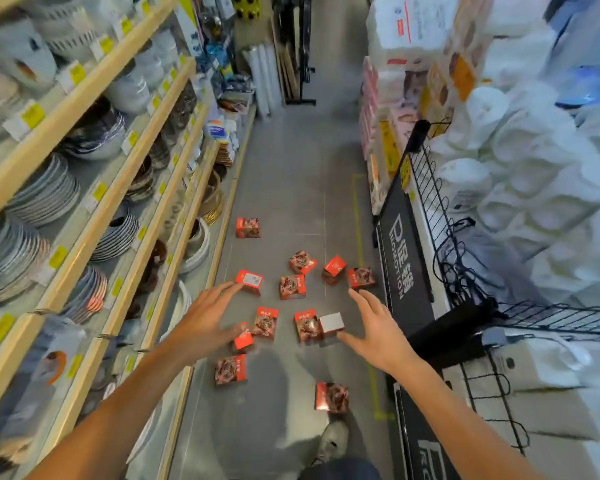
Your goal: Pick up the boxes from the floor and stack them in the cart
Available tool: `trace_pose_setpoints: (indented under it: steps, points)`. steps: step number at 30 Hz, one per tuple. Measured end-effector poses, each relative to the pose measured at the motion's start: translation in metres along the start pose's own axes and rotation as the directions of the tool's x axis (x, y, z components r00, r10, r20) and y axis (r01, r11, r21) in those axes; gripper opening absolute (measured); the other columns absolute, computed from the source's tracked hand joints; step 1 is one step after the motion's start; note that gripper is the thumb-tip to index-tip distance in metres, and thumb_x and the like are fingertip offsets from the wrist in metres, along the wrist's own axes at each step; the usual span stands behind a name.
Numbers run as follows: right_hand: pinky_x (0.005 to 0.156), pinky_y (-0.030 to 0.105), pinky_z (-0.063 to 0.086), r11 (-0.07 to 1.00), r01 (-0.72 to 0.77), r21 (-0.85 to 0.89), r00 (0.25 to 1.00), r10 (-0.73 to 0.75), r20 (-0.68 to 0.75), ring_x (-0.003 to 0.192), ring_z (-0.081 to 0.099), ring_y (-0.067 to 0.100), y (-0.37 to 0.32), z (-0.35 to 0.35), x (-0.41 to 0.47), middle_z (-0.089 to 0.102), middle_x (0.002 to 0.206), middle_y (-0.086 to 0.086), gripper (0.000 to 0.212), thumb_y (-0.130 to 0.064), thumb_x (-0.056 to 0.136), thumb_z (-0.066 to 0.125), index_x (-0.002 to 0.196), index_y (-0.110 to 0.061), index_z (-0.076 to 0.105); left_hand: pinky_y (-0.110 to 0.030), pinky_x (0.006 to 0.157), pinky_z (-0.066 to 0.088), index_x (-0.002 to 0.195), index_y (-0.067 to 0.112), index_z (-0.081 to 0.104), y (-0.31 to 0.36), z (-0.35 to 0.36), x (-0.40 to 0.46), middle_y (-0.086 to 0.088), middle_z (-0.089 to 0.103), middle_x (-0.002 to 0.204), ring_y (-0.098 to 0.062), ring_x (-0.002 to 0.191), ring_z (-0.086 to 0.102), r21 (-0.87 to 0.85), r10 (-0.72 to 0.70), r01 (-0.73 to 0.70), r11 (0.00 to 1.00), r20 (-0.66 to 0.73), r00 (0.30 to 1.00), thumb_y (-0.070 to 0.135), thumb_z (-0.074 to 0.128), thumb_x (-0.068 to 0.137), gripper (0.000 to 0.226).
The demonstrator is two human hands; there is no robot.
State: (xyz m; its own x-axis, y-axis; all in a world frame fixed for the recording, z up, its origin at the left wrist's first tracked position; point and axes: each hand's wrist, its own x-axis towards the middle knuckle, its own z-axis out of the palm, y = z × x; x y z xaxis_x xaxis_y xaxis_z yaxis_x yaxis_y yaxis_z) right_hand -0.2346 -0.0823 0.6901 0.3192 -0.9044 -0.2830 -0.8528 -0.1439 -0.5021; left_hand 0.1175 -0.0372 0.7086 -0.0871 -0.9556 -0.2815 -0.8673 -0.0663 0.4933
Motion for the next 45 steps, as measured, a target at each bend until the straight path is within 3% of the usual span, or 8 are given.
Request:
trace_pose_setpoints:
  steps: [6,14,19,23,27,31,36,45]
  points:
    - [0.12,0.042,0.03,0.999,0.036,-0.03,0.992,-0.032,0.125,0.148,0.028,0.034,-0.007,0.022,0.071,0.024,0.164,0.009,0.089,-0.046,0.089,0.072,0.159,-0.02,0.024,-0.044,0.115,0.033,0.152,0.02,0.033,-0.037,0.001,0.031,-0.003,0.037,0.153,-0.026,0.141,0.035,-0.098,-0.164,0.161,0.982,-0.028,0.986,0.063,0.059,0.079,0.088]
    - [0.121,0.041,0.028,0.998,0.052,-0.034,0.972,-0.043,0.232,0.152,0.022,0.026,-0.037,0.105,0.164,0.019,0.166,0.0,0.087,-0.052,0.091,0.067,0.16,-0.027,0.02,-0.033,0.117,0.024,0.155,0.015,0.026,-0.158,0.071,0.072,-0.004,0.029,0.159,-0.023,0.146,0.027,-0.183,-0.328,0.344,0.921,0.113,0.938,0.036,0.069,0.091,0.08]
    - [0.124,0.038,0.022,1.0,0.004,-0.003,0.96,-0.002,0.28,0.156,0.012,0.018,-0.031,0.207,0.24,0.013,0.168,-0.005,0.092,-0.055,0.089,0.067,0.161,-0.026,0.016,-0.031,0.115,0.025,0.152,0.013,0.033,-0.251,0.133,0.125,-0.009,0.037,0.155,-0.027,0.143,0.034,-0.217,-0.394,0.421,0.881,0.159,0.905,0.042,0.07,0.088,0.078]
    - [0.123,0.036,0.021,0.999,-0.035,0.018,0.941,0.027,0.336,0.155,0.011,0.018,-0.023,0.302,0.297,0.016,0.167,-0.004,0.095,-0.056,0.089,0.067,0.16,-0.024,0.013,-0.019,0.109,0.023,0.143,0.006,0.047,-0.326,0.203,0.155,-0.014,0.05,0.143,-0.025,0.134,0.043,-0.292,-0.414,0.416,0.861,0.074,0.907,0.079,0.044,0.079,0.097]
    - [0.122,0.035,0.027,0.994,-0.091,0.062,0.937,0.064,0.344,0.152,0.021,0.016,-0.005,0.405,0.339,0.022,0.165,-0.006,0.104,-0.072,0.081,0.062,0.16,-0.026,0.013,-0.013,0.106,0.03,0.142,0.025,0.044,-0.383,0.278,0.169,0.005,0.05,0.14,-0.016,0.128,0.049,-0.369,-0.402,0.409,0.835,0.1,0.91,0.052,0.053,0.081,0.067]
    - [0.119,0.032,0.028,0.993,-0.077,0.093,0.931,0.038,0.363,0.151,0.023,0.015,0.014,0.506,0.379,0.022,0.165,-0.007,0.109,-0.06,0.082,0.072,0.161,-0.028,0.005,-0.031,0.105,0.041,0.142,0.023,0.047,-0.43,0.353,0.175,0.006,0.051,0.141,-0.015,0.129,0.05,-0.389,-0.431,0.435,0.812,0.103,0.897,0.048,0.06,0.083,0.065]
    - [0.12,0.048,0.029,0.983,-0.145,0.111,0.917,0.091,0.389,0.152,0.02,0.026,0.042,0.621,0.42,0.017,0.167,0.002,0.118,-0.055,0.077,0.08,0.161,-0.022,0.004,-0.006,0.102,0.022,0.148,0.03,0.037,-0.471,0.436,0.181,0.018,0.039,0.144,0.006,0.129,0.032,-0.388,-0.463,0.477,0.789,0.133,0.876,0.023,0.074,0.088,0.071]
    - [0.119,0.054,0.029,0.941,-0.287,0.179,0.937,0.238,0.254,0.152,0.014,0.033,0.061,0.775,0.463,0.018,0.165,0.01,0.133,-0.047,0.067,0.09,0.161,-0.019,0.0,-0.02,0.108,0.032,0.151,0.032,0.03,-0.512,0.522,0.154,0.017,0.037,0.148,0.001,0.136,0.031,-0.339,-0.462,0.51,0.791,0.215,0.86,0.044,0.058,0.088,0.07]
